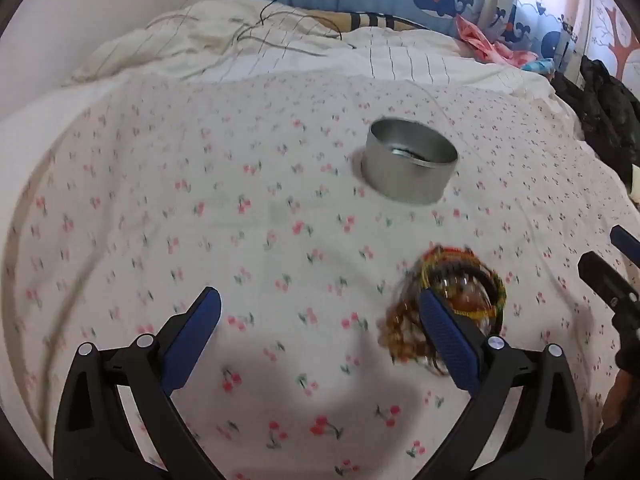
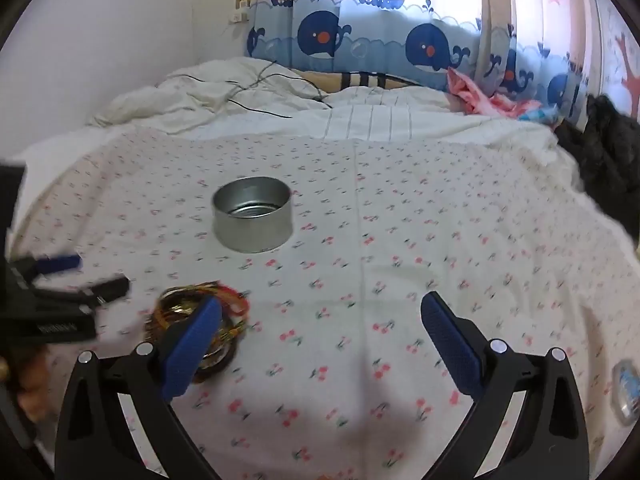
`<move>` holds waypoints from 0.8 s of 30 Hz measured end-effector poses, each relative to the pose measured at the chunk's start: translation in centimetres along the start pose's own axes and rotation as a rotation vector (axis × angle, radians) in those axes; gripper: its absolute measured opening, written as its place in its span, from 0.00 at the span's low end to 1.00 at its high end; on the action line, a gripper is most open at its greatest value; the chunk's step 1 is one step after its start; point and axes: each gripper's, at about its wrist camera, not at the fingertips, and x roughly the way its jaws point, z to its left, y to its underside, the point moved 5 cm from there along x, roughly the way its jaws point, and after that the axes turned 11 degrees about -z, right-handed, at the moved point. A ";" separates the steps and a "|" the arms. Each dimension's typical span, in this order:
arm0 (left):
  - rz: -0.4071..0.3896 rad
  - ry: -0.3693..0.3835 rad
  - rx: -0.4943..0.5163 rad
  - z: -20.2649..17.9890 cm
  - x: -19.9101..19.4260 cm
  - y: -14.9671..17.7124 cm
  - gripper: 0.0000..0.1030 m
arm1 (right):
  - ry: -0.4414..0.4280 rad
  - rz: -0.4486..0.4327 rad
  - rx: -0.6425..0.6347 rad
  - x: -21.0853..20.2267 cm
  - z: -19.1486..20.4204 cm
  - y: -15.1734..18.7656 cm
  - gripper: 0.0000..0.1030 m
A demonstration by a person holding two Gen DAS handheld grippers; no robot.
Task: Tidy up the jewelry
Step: 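Reach the right gripper into the bracelet pile and close on bracelets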
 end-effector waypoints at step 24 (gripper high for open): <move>-0.041 -0.061 0.093 0.0 0.4 -1.3 0.93 | -0.257 0.063 -0.192 0.9 5.8 2.4 0.73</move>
